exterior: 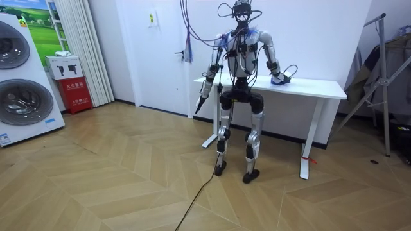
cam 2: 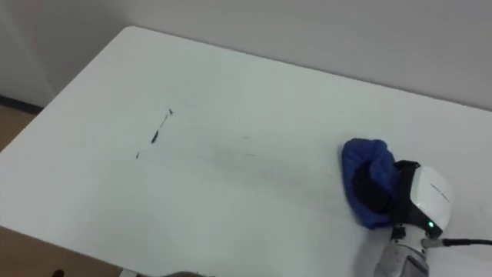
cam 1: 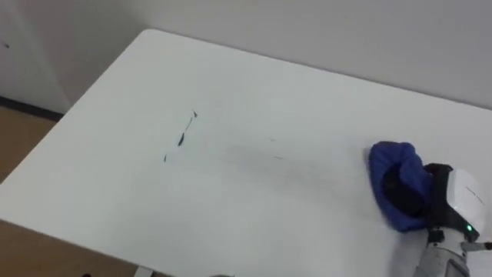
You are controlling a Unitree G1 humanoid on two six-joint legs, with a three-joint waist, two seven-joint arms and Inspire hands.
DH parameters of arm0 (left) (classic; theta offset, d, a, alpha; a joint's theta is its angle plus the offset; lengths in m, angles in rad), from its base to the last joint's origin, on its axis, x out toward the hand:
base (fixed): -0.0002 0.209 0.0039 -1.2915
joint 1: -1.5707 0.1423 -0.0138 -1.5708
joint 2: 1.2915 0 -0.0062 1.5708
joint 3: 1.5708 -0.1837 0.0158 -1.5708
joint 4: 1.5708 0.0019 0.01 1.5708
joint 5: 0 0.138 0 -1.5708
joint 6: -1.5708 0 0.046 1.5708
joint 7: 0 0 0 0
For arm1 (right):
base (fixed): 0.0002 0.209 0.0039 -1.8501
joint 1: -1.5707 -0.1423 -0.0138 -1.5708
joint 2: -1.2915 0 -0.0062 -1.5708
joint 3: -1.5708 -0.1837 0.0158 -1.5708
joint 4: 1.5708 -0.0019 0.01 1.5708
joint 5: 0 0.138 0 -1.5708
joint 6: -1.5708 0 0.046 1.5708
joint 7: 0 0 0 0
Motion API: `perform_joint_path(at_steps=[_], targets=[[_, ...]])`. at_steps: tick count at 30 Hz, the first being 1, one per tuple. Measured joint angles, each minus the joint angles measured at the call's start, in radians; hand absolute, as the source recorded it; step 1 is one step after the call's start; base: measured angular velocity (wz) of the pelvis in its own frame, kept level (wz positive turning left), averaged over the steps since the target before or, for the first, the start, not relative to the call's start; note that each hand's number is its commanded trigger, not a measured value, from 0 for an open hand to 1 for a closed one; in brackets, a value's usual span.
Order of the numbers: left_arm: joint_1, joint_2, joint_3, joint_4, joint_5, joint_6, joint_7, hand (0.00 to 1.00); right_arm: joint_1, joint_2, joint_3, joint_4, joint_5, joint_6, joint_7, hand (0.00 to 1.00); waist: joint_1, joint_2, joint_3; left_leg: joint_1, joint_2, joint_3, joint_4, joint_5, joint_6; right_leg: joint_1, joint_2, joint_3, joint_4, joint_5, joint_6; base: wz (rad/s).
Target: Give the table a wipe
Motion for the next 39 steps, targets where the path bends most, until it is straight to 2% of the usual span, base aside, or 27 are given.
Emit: perform_joint_path(at_steps=[1, 3, 5, 6, 7, 8, 9, 11, 14, 16, 19, 20, 21, 24, 26, 28, 29, 30, 31, 32, 33, 34, 35, 36, 37, 38, 39], targets=[[-0.004, -0.005, -0.002, 0.003, -0.001, -0.002, 0.000, 0.00, -0.014, 0.001, 0.009, 0.000, 0.001, 0.016, 0.007, 1.00, 0.006, 0.003, 0.0005, 0.000, 0.000, 0.002, 0.000, 0.000, 0.000, -0.003, 0.000, 0.006, 0.001, 0.000, 0.001, -0.37], [-0.005, -0.012, -0.044, 0.024, 0.001, 0.000, -0.002, 0.00, -0.096, 0.002, 0.069, 0.000, 0.002, 0.099, 0.046, 1.00, 0.055, 0.009, 0.0029, -0.008, 0.006, 0.031, 0.003, -0.001, 0.001, -0.034, 0.003, 0.022, 0.008, -0.002, 0.005, -0.59], [-0.010, -0.013, -0.068, 0.041, 0.002, 0.016, -0.007, 0.00, -0.183, 0.009, 0.136, -0.001, -0.002, 0.154, 0.089, 1.00, 0.071, 0.014, 0.0068, -0.030, 0.017, 0.031, -0.002, -0.001, 0.002, -0.073, 0.010, 0.022, 0.033, 0.003, -0.004, -0.28], [-0.014, -0.015, -0.068, 0.051, 0.002, 0.026, -0.008, 0.00, -0.240, 0.016, 0.188, -0.001, -0.012, 0.174, 0.120, 1.00, 0.098, 0.015, 0.0144, -0.043, 0.022, 0.029, 0.003, 0.001, -0.002, -0.090, 0.016, 0.024, 0.037, 0.008, -0.012, -0.18], [-0.017, -0.014, -0.068, 0.062, 0.001, 0.029, -0.008, 0.00, -0.263, 0.019, 0.211, -0.002, -0.025, 0.176, 0.134, 1.00, 0.107, 0.013, 0.0153, -0.049, 0.024, 0.028, 0.005, 0.003, -0.005, -0.096, 0.018, 0.026, 0.037, 0.010, -0.015, -0.03], [-0.024, -0.014, -0.073, 0.068, 0.000, 0.045, -0.009, 0.00, -0.310, 0.026, 0.261, -0.006, -0.050, 0.172, 0.163, 1.00, 0.118, 0.013, 0.0251, -0.057, 0.026, 0.020, 0.013, 0.005, -0.008, -0.097, 0.022, 0.025, 0.037, 0.011, -0.018, 0.11], [-0.023, -0.014, -0.078, 0.068, 0.000, 0.051, -0.011, 0.00, -0.326, 0.032, 0.277, -0.007, -0.059, 0.171, 0.173, 1.00, 0.124, 0.013, 0.0272, -0.062, 0.027, 0.019, 0.016, 0.005, -0.009, -0.099, 0.023, 0.025, 0.035, 0.012, -0.019, 0.12], [-0.012, -0.013, -0.087, 0.069, -0.003, 0.073, -0.026, 0.00, -0.372, 0.061, 0.312, -0.007, -0.075, 0.172, 0.207, 1.00, 0.172, 0.011, 0.0275, -0.075, 0.026, 0.011, 0.017, 0.014, -0.010, -0.112, 0.023, 0.019, 0.034, 0.014, -0.022, 0.12], [0.012, -0.017, -0.089, 0.067, -0.030, 0.093, -0.028, 0.00, -0.371, 0.076, 0.313, -0.008, -0.086, 0.160, 0.216, 1.00, 0.177, 0.001, 0.0259, -0.088, 0.018, -0.007, 0.020, 0.022, -0.005, -0.113, 0.013, 0.003, 0.033, 0.012, -0.019, 0.33], [0.027, -0.015, -0.085, 0.055, -0.039, 0.096, -0.027, 0.00, -0.331, 0.068, 0.305, -0.007, -0.085, 0.141, 0.192, 1.00, 0.155, -0.001, 0.0249, -0.088, 0.016, -0.008, 0.023, 0.022, -0.003, -0.103, 0.010, -0.005, 0.033, 0.012, -0.018, 0.32], [0.044, -0.009, -0.062, 0.038, -0.034, 0.084, -0.022, 0.00, -0.188, 0.069, 0.229, -0.004, -0.076, 0.041, 0.103, 1.00, 0.087, -0.005, 0.0228, -0.060, 0.011, -0.007, 0.023, 0.022, -0.003, -0.063, 0.004, -0.011, 0.032, 0.008, -0.013, 0.42], [0.058, -0.007, -0.045, 0.025, -0.024, 0.071, -0.021, 0.00, -0.127, 0.070, 0.177, -0.003, -0.078, -0.006, 0.076, 1.00, 0.043, -0.008, 0.0206, -0.048, 0.002, 0.002, 0.023, 0.023, -0.002, -0.041, -0.008, -0.013, 0.031, -0.001, 0.002, 0.31], [0.061, -0.006, -0.016, 0.024, -0.011, 0.053, -0.018, 0.00, -0.060, 0.067, 0.111, -0.001, -0.071, -0.037, 0.048, 1.00, 0.019, -0.013, 0.0138, -0.037, -0.001, 0.026, 0.023, 0.022, -0.001, -0.028, -0.015, -0.014, 0.032, -0.005, 0.008, 0.21], [0.067, -0.003, 0.063, 0.002, 0.025, 0.035, 0.000, 0.00, 0.072, 0.041, -0.030, -0.002, -0.039, -0.061, 0.003, 1.00, -0.024, -0.015, 0.0015, -0.014, -0.003, 0.066, 0.034, 0.007, 0.021, -0.005, -0.024, -0.023, 0.042, -0.007, 0.011, -0.11], [0.065, -0.002, 0.073, 0.003, 0.028, 0.015, 0.011, 0.00, 0.103, 0.012, -0.081, 0.011, -0.017, -0.056, 0.003, 1.00, -0.026, -0.004, -0.0014, 0.004, -0.004, 0.086, 0.037, -0.010, 0.032, -0.004, -0.036, -0.022, 0.082, -0.014, 0.023, -0.27], [0.060, -0.002, 0.063, 0.005, 0.029, 0.007, 0.018, 0.00, 0.110, -0.009, -0.090, 0.019, 0.009, -0.035, 0.004, 1.00, -0.034, 0.012, -0.0006, 0.004, -0.002, 0.092, 0.067, -0.035, 0.041, -0.018, -0.050, -0.028, 0.137, -0.017, 0.027, -0.33], [0.054, -0.001, 0.041, 0.014, 0.020, 0.007, 0.024, 0.00, 0.099, -0.011, -0.090, 0.016, 0.021, -0.010, 0.010, 1.00, -0.031, 0.025, 0.0018, 0.003, -0.001, 0.111, 0.091, -0.051, 0.050, -0.039, -0.064, -0.037, 0.185, -0.018, 0.028, -0.62], [0.052, -0.002, 0.019, 0.023, 0.016, 0.008, 0.029, 0.00, 0.065, -0.001, -0.079, 0.010, 0.021, 0.032, 0.018, 1.00, -0.014, 0.039, 0.0036, 0.002, -0.001, 0.126, 0.116, -0.065, 0.059, -0.072, -0.080, -0.042, 0.242, -0.018, 0.028, -0.81], [0.044, -0.003, 0.007, 0.026, 0.014, 0.008, 0.033, 0.00, 0.045, 0.004, -0.071, 0.009, 0.020, 0.055, 0.020, 1.00, 0.001, 0.043, 0.0043, -0.001, 0.000, 0.139, 0.129, -0.072, 0.065, -0.093, -0.090, -0.047, 0.268, -0.017, 0.028, -1.05], [0.038, -0.008, -0.006, 0.027, 0.014, 0.011, 0.038, 0.00, 0.004, 0.023, -0.041, 0.007, 0.019, 0.101, 0.027, 1.00, 0.032, 0.053, 0.0059, -0.014, 0.004, 0.162, 0.161, -0.089, 0.073, -0.125, -0.101, -0.055, 0.302, -0.013, 0.020, -1.10], [0.025, -0.008, -0.016, 0.054, 0.013, 0.009, 0.041, 0.00, -0.042, 0.040, 0.002, 0.000, 0.011, 0.151, 0.039, 1.00, 0.072, 0.060, 0.0069, -0.030, 0.019, 0.203, 0.187, -0.099, 0.079, -0.155, -0.115, -0.085, 0.335, -0.004, 0.008, -1.05], [0.004, -0.004, -0.024, 0.079, 0.011, 0.009, 0.044, 0.00, -0.068, 0.050, 0.037, -0.002, 0.000, 0.175, 0.047, 1.00, 0.092, 0.059, 0.0085, -0.035, 0.026, 0.225, 0.193, -0.103, 0.082, -0.174, -0.130, -0.094, 0.364, -0.001, 0.003, -0.83], [-0.022, 0.001, -0.042, 0.114, 0.012, 0.010, 0.052, 0.00, -0.121, 0.078, 0.106, -0.005, -0.033, 0.206, 0.075, 1.00, 0.124, 0.060, 0.0099, -0.039, 0.042, 0.250, 0.204, -0.106, 0.084, -0.196, -0.154, -0.113, 0.462, -0.003, -0.002, -0.66], [-0.046, 0.002, -0.050, 0.119, 0.010, 0.010, 0.056, 0.00, -0.184, 0.117, 0.177, -0.006, -0.039, 0.218, 0.104, 1.00, 0.179, 0.057, 0.0105, -0.049, 0.057, 0.269, 0.216, -0.108, 0.079, -0.200, -0.191, -0.132, 0.555, -0.007, -0.005, -0.60], [-0.058, 0.004, -0.058, 0.121, 0.008, 0.008, 0.056, 0.00, -0.223, 0.129, 0.209, -0.005, -0.046, 0.221, 0.115, 1.00, 0.206, 0.052, 0.0133, -0.064, 0.064, 0.278, 0.227, -0.110, 0.076, -0.201, -0.209, -0.134, 0.583, -0.012, -0.002, -0.46], [-0.088, 0.011, -0.087, 0.143, 0.000, 0.003, 0.055, 0.00, -0.311, 0.170, 0.260, -0.002, -0.069, 0.209, 0.132, 1.00, 0.238, 0.041, 0.0225, -0.106, 0.078, 0.277, 0.249, -0.109, 0.069, -0.199, -0.243, -0.137, 0.596, -0.022, 0.000, -0.18], [-0.109, 0.012, -0.113, 0.147, 0.000, 0.004, 0.055, 0.00, -0.385, 0.187, 0.309, -0.002, -0.095, 0.181, 0.143, 1.00, 0.275, 0.033, 0.0245, -0.155, 0.090, 0.264, 0.267, -0.103, 0.061, -0.195, -0.277, -0.146, 0.579, -0.025, 0.003, 0.00]])
